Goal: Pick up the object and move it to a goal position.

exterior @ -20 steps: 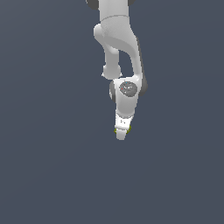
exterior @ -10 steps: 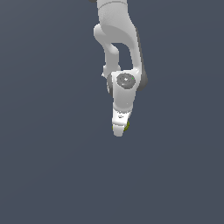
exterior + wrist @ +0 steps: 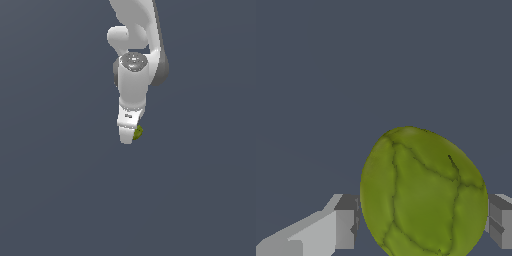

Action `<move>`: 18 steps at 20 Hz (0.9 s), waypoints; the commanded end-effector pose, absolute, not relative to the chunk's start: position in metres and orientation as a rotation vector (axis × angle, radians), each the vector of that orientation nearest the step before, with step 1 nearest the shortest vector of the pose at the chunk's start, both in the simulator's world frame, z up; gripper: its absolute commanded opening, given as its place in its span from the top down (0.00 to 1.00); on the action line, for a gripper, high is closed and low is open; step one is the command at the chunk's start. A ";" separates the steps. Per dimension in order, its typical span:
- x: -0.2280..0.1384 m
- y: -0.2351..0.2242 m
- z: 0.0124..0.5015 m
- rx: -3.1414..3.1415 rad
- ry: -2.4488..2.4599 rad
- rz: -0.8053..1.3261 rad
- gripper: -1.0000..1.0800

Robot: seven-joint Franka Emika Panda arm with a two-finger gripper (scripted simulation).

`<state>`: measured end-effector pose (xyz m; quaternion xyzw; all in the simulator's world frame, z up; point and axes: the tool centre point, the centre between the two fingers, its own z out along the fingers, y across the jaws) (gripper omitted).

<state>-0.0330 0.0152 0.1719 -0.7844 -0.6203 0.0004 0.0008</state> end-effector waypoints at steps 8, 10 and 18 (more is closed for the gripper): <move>-0.031 -0.023 0.281 -2.462 -1.949 -0.004 1.00; -0.030 -0.031 0.302 -2.462 -1.949 -0.004 1.00; -0.026 -0.057 0.371 -2.464 -1.947 -0.002 1.00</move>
